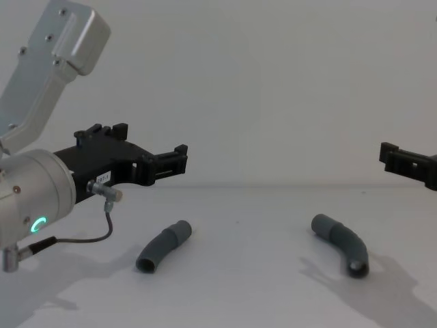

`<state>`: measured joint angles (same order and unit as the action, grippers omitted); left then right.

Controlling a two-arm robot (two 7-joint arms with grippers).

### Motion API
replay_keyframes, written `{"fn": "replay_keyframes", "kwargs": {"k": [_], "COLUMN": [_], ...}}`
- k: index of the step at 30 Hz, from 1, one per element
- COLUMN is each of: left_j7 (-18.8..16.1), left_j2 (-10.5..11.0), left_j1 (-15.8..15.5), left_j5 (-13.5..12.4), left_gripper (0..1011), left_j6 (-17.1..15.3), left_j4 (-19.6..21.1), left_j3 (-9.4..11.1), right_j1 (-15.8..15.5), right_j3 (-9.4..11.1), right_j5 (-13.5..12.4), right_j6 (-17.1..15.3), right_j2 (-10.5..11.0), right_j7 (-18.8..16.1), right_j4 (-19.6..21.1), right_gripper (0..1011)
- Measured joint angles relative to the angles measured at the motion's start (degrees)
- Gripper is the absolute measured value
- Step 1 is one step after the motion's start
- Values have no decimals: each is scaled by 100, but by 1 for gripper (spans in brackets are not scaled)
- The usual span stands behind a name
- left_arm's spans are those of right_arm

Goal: Use both hands to pick up one end of the pipe from the table, align the ends, and insert them.

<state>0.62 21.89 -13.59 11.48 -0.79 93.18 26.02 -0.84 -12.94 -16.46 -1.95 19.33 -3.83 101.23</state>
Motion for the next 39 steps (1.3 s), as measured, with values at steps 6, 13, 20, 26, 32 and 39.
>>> {"fn": "replay_keyframes", "kwargs": {"k": [6, 13, 20, 26, 32, 39], "left_j7": [0, 0, 0, 0, 0, 26], "left_j2": [1, 0, 0, 0, 0, -19], "left_j1": [0, 0, 0, 0, 0, -22], "left_j5": [0, 0, 1, 0, 0, 5], "left_gripper": [1001, 1001, 1000, 1001, 1000, 1001], "left_j6": [0, 0, 0, 0, 0, -62], "left_j4": [0, 0, 0, 0, 0, -8], "left_j3": [0, 0, 0, 0, 0, 0], "right_j1": [0, 0, 0, 0, 0, 0], "right_j3": [0, 0, 0, 0, 0, 0], "right_j5": [0, 0, 0, 0, 0, 0], "right_j6": [0, 0, 0, 0, 0, 0], "right_j2": [0, 0, 0, 0, 0, 0], "right_j7": [0, 0, 0, 0, 0, 0], "right_j4": [0, 0, 0, 0, 0, 0], "right_gripper": [1001, 1001, 1001, 1001, 1001, 1001]}}
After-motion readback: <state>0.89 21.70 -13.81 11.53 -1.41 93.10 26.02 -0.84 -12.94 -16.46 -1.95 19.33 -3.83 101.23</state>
